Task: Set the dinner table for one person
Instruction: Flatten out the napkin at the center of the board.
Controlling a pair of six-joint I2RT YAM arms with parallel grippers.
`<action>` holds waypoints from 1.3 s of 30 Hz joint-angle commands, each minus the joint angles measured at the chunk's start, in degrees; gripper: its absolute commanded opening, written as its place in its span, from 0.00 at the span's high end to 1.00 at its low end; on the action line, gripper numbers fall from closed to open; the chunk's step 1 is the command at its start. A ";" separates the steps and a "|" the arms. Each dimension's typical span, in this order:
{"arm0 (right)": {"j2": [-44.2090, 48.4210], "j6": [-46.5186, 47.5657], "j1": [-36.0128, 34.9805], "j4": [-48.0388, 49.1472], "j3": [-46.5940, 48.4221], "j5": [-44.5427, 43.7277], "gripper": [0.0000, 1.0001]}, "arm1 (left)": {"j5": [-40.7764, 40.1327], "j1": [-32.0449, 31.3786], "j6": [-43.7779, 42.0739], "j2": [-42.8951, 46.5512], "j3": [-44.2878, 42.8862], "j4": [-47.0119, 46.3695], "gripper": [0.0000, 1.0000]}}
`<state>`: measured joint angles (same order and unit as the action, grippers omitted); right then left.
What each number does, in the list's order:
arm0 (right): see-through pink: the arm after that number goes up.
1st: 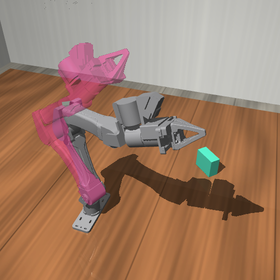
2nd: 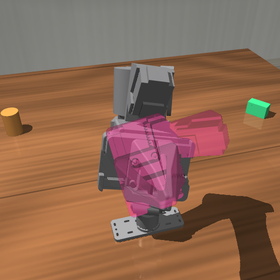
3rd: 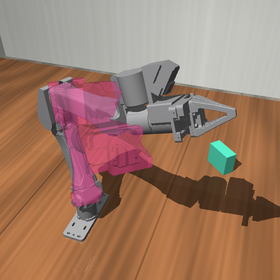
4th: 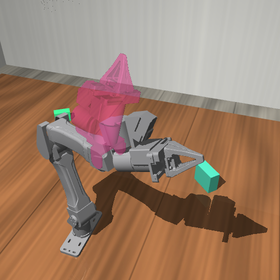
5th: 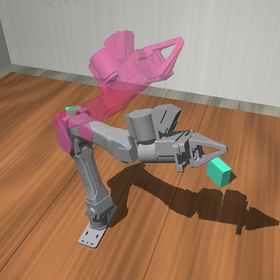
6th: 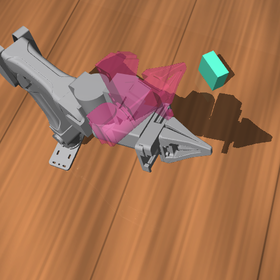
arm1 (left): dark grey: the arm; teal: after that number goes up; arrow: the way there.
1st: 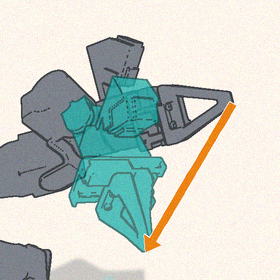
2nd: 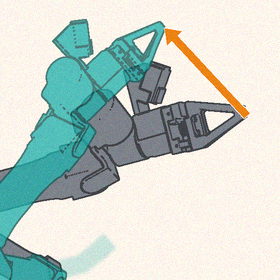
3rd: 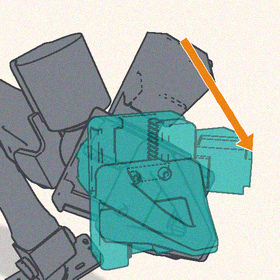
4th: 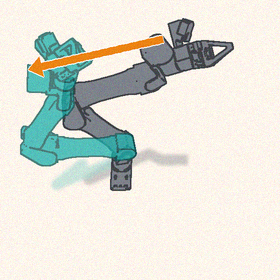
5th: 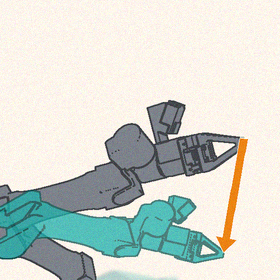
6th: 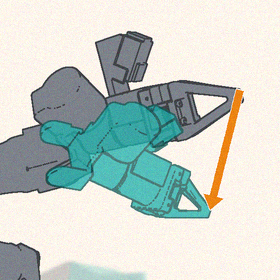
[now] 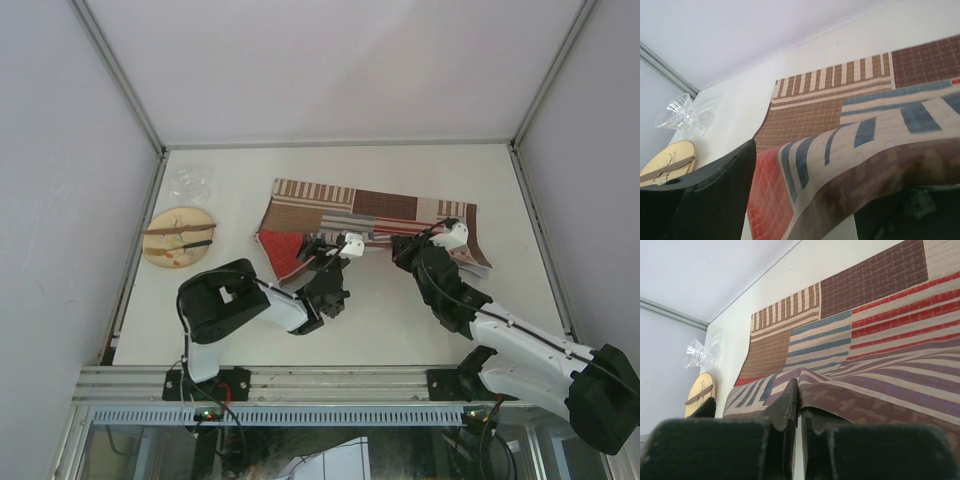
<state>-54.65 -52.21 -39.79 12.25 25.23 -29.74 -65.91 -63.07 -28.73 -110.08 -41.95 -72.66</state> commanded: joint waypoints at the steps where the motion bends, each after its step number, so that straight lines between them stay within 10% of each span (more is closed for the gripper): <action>1: 1.89 0.96 -0.46 2.74 0.81 -0.60 1.00 | -1.20 1.01 -4.30 5.56 1.03 -9.17 0.26; 20: 4.11 0.89 -0.29 1.43 -2.04 -0.89 1.00 | 0.11 1.04 -13.62 14.94 1.81 -1.85 0.24; 39: 6.48 0.70 -0.46 0.71 -3.46 -0.27 1.00 | 3.66 -2.79 10.47 30.71 5.75 33.55 0.27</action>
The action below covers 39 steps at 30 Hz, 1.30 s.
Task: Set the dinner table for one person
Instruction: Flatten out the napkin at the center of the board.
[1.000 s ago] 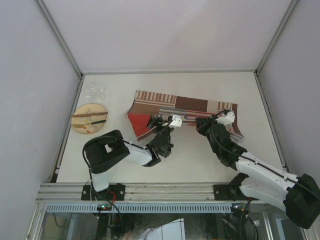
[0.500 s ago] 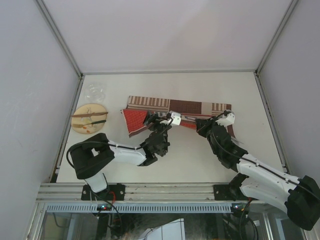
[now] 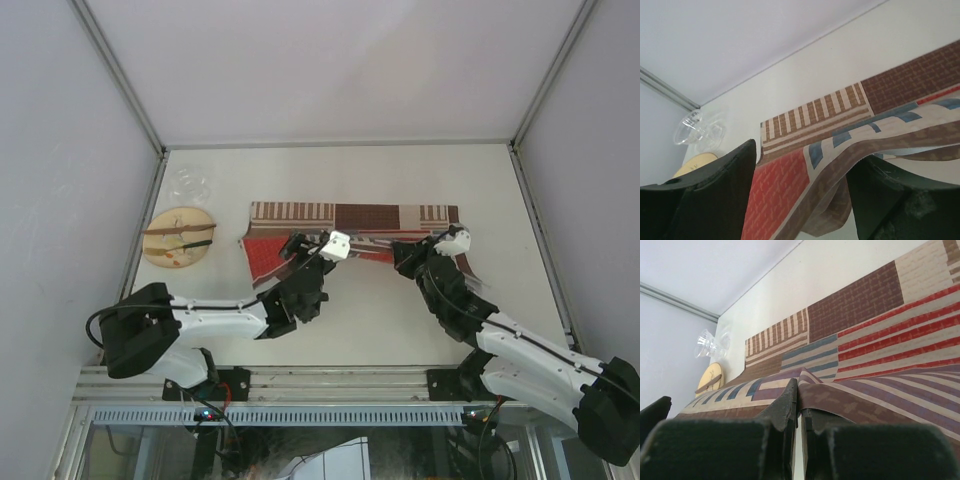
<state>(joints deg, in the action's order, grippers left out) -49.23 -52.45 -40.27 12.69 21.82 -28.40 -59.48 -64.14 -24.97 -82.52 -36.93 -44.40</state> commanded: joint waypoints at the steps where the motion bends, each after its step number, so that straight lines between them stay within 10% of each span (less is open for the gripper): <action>1: 1.25 1.02 -0.03 0.13 -0.03 -1.56 1.00 | -3.00 -2.78 8.40 3.19 0.72 7.02 0.27; 11: 3.85 2.03 -0.32 -2.73 -0.07 -1.15 1.00 | -3.07 -11.02 29.08 7.85 1.20 29.03 0.29; 22: 3.90 2.26 -2.79 -6.36 -0.09 -0.50 1.00 | -3.47 -13.71 31.81 10.99 1.76 35.26 0.28; 29: 4.30 2.84 -3.93 -6.94 0.10 0.44 0.56 | -3.77 -13.81 29.30 13.21 1.53 35.62 0.26; 39: 7.08 1.20 -7.35 -14.00 1.11 2.22 0.49 | -2.33 -13.83 29.90 19.08 0.87 42.92 0.23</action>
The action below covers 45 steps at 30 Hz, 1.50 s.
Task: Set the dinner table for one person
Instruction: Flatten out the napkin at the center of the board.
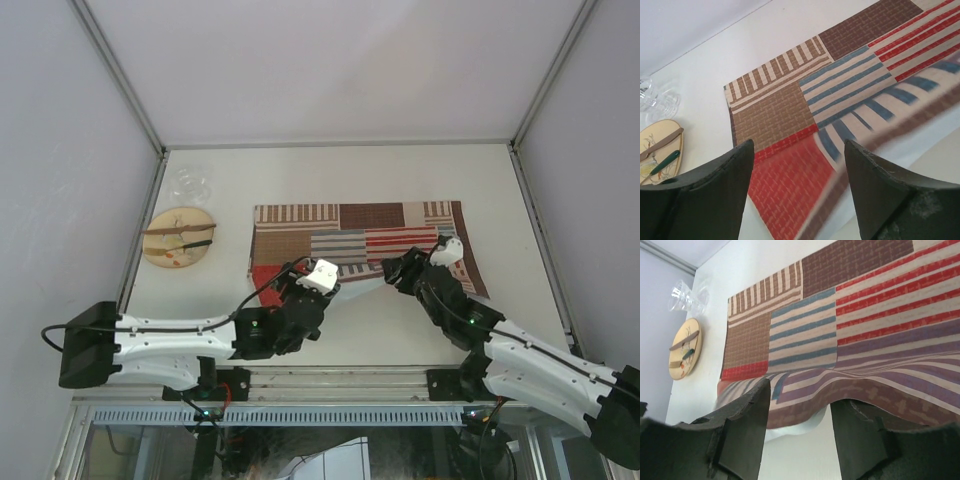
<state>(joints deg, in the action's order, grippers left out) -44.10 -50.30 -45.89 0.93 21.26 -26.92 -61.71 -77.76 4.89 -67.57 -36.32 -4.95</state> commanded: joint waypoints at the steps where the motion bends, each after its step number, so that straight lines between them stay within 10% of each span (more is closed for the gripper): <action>1: 2.37 -1.46 -1.97 -3.30 1.85 1.55 0.49 | 0.04 -0.20 0.43 5.03 -0.06 4.74 0.22; 25: -0.21 -12.65 -31.21 -15.43 9.59 -11.10 0.41 | -2.98 1.14 -5.74 9.78 -0.71 2.40 0.20; 30: -2.00 -16.15 -30.53 -18.84 9.40 -19.40 0.50 | 0.18 5.13 -7.03 10.01 -0.24 -0.75 0.20; 34: -3.97 -15.31 -21.70 -12.50 5.29 -14.61 1.00 | 2.80 7.81 -5.78 9.33 -0.08 -2.17 0.20; 45: -20.85 -12.84 -5.53 10.21 -0.61 2.38 1.00 | 7.58 8.67 -0.11 11.34 -4.31 5.17 0.20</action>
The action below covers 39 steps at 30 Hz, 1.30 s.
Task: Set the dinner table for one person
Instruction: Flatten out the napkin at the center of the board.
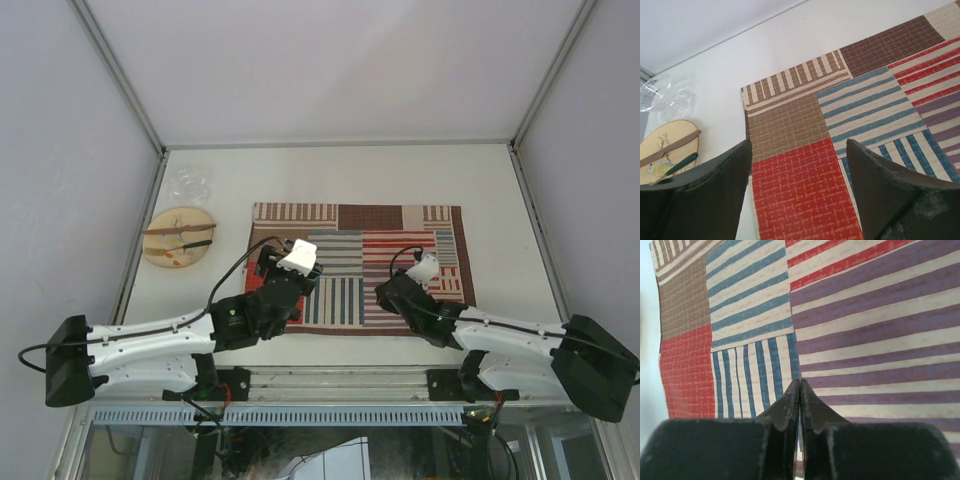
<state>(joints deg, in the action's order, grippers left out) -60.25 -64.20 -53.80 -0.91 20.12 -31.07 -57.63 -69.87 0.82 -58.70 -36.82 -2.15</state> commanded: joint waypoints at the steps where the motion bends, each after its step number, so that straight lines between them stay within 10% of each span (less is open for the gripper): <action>1: -6.44 0.78 2.71 13.43 0.53 7.35 1.00 | 4.13 0.93 4.60 3.04 -3.93 2.93 0.20; 39: -36.44 -3.82 15.22 33.31 6.51 21.55 1.00 | 15.58 7.90 5.16 9.80 -8.81 8.09 0.18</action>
<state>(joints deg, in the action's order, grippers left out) -94.67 -68.14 -40.58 32.80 25.76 -9.21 -44.31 -63.18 5.45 -49.60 -42.24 6.63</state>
